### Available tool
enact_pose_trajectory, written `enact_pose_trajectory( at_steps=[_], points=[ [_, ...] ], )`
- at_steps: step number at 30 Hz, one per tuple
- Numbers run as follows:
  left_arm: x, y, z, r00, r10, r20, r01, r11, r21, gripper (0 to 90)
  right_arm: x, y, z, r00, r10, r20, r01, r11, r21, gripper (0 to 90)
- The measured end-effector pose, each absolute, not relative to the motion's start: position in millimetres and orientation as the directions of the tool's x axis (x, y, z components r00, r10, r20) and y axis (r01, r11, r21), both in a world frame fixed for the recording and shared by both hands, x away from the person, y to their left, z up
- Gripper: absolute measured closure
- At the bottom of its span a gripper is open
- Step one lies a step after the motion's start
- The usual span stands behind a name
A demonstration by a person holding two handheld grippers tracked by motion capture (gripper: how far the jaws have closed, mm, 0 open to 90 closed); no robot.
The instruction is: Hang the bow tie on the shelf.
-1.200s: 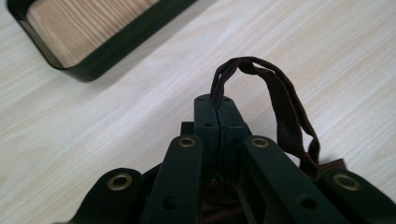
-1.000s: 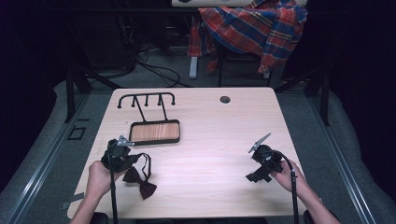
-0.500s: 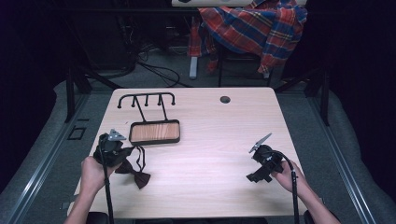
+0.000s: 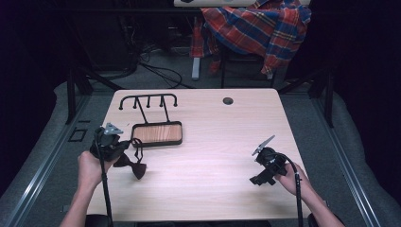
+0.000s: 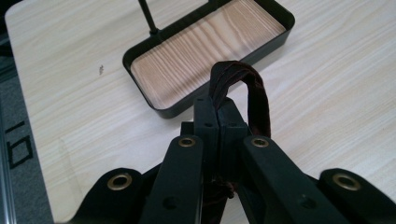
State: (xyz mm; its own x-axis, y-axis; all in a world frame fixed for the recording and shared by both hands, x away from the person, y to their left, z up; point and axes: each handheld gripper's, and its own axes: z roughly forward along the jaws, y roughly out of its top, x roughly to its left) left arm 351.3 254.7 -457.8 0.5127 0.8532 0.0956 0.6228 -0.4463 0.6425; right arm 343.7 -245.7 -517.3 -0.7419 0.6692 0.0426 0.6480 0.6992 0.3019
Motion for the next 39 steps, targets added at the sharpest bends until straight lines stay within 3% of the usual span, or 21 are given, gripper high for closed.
enact_pose_trajectory(
  at_steps=[14,39],
  points=[
    [356.1,273.6,-431.2,0.460,0.881,0.108,0.596,-0.396,0.699,89.2,343.1,-244.9,-517.8,-0.743,0.668,0.032,0.647,0.706,0.289,15.8],
    [382.0,284.9,-411.2,0.421,0.897,0.133,0.602,-0.385,0.700,89.1,342.5,-245.0,-520.0,-0.739,0.673,0.042,0.654,0.700,0.288,15.8]
  ],
)
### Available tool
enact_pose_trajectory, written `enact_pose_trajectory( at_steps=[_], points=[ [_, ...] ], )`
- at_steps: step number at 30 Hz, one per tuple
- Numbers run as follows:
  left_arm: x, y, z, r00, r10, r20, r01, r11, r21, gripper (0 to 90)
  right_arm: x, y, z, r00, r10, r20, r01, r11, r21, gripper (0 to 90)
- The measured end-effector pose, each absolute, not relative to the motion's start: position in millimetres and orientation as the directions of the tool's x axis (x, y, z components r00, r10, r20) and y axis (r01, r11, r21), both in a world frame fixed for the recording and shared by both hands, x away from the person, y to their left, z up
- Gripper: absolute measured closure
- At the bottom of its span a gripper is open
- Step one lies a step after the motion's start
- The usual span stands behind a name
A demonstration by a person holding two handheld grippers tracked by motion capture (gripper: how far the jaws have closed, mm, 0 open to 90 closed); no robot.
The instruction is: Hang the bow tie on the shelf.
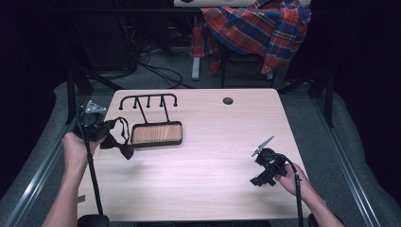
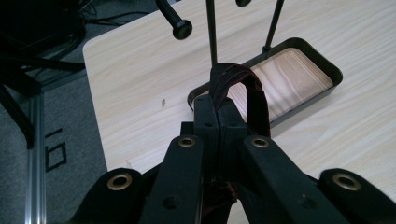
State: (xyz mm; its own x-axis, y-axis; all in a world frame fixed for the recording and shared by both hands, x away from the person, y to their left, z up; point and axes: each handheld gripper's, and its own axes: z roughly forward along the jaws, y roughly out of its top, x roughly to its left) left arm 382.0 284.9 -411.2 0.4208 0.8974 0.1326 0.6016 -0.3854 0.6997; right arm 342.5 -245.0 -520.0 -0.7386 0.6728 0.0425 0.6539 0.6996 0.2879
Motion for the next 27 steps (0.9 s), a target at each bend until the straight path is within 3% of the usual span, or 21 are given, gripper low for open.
enact_pose_trajectory(
  at_steps=[27],
  points=[
    [429.6,277.0,-378.7,0.406,0.896,0.178,0.597,-0.408,0.691,89.1,343.0,-245.6,-521.2,-0.740,0.671,0.047,0.655,0.703,0.277,15.9]
  ],
)
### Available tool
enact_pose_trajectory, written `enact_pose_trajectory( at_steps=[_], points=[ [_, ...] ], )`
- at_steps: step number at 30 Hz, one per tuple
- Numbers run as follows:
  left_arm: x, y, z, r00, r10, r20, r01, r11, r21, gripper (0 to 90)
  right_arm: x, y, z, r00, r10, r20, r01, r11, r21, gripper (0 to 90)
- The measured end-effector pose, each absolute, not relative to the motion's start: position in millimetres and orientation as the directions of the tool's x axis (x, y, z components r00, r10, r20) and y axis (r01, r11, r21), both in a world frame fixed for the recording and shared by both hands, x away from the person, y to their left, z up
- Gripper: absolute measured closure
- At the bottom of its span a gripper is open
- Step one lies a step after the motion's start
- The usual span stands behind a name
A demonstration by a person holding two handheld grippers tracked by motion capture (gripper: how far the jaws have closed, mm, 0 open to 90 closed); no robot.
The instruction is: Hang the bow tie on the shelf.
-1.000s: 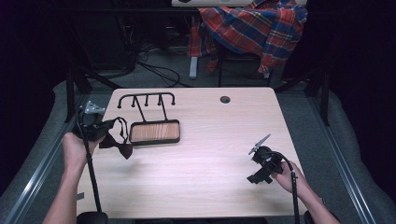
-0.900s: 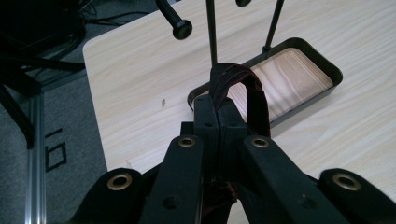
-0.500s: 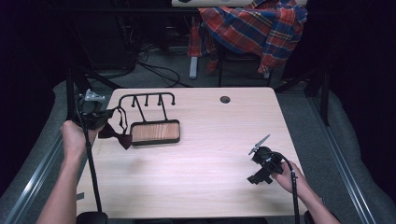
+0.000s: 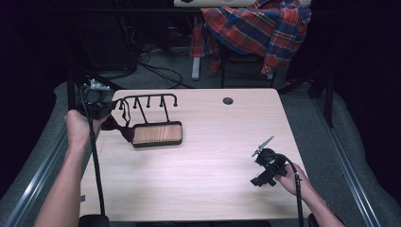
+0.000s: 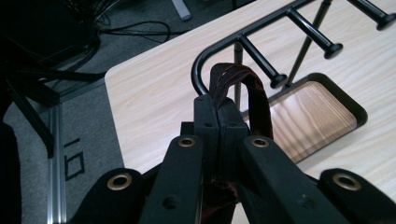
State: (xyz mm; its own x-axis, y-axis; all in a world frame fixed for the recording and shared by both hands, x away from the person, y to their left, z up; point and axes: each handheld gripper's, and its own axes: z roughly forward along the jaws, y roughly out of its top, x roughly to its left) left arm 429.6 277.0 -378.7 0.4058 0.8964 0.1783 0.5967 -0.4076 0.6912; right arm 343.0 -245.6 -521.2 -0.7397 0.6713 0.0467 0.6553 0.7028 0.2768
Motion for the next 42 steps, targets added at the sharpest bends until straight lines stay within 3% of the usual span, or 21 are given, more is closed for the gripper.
enact_pose_trajectory(
  at_steps=[31,42],
  points=[
    [463.2,286.4,-416.0,0.341,0.927,0.158,0.671,-0.357,0.650,88.6,343.2,-244.9,-521.4,-0.747,0.663,0.041,0.649,0.715,0.262,15.9],
    [463.0,287.8,-426.7,0.344,0.930,0.127,0.697,-0.344,0.630,82.6,343.0,-244.2,-522.6,-0.746,0.664,0.053,0.651,0.711,0.265,15.8]
  ],
)
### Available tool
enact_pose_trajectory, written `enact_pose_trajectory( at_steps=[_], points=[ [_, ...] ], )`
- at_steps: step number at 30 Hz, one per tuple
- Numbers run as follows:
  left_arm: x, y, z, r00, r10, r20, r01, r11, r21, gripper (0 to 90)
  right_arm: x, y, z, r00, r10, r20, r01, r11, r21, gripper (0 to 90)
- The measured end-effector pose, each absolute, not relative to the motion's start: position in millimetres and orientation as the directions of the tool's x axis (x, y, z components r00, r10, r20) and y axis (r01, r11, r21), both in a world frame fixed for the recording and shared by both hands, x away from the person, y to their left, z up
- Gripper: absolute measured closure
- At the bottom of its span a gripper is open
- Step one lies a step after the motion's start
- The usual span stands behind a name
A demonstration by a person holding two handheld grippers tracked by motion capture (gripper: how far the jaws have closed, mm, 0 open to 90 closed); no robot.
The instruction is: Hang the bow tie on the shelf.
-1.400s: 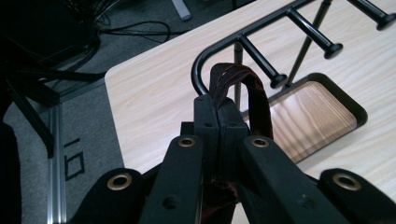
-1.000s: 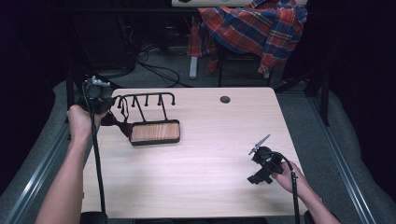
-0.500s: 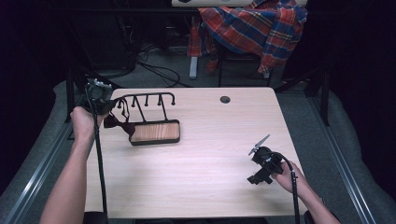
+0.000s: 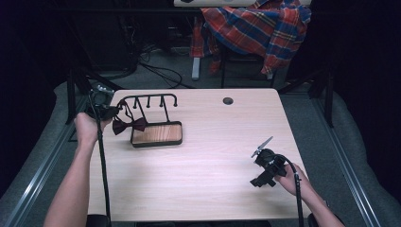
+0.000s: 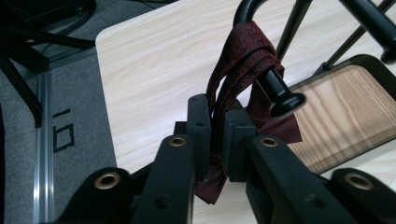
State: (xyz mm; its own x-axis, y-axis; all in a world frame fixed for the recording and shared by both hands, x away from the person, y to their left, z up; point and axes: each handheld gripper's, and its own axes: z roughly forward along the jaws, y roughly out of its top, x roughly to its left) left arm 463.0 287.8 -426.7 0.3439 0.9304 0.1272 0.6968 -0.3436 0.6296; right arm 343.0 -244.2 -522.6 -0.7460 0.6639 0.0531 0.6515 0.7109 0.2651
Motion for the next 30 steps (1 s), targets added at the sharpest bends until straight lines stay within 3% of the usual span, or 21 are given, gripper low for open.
enact_pose_trajectory(
  at_steps=[5,6,9,17,24,30],
  points=[
    [460.6,290.3,-426.3,0.323,0.938,0.128,0.706,-0.329,0.627,73.1,342.9,-244.0,-522.6,-0.746,0.664,0.053,0.651,0.710,0.267,15.8],
    [460.3,290.4,-426.0,0.312,0.941,0.134,0.709,-0.324,0.626,64.6,342.9,-244.0,-522.5,-0.746,0.663,0.055,0.651,0.710,0.268,15.9],
    [458.9,291.6,-424.6,0.282,0.948,0.147,0.718,-0.310,0.623,51.2,343.1,-244.3,-522.5,-0.745,0.665,0.053,0.651,0.709,0.270,15.8],
    [451.9,298.9,-421.9,0.283,0.951,0.125,0.707,-0.295,0.643,27.4,342.8,-243.8,-522.1,-0.745,0.665,0.050,0.651,0.708,0.274,15.8],
    [440.3,302.9,-418.8,0.319,0.944,0.082,0.686,-0.289,0.668,16.4,342.5,-242.9,-521.3,-0.749,0.661,0.046,0.647,0.715,0.267,15.8],
    [426.8,299.6,-415.4,0.362,0.928,0.083,0.665,-0.320,0.675,13.0,341.8,-242.2,-522.8,-0.751,0.659,0.047,0.645,0.715,0.269,15.9]
  ],
)
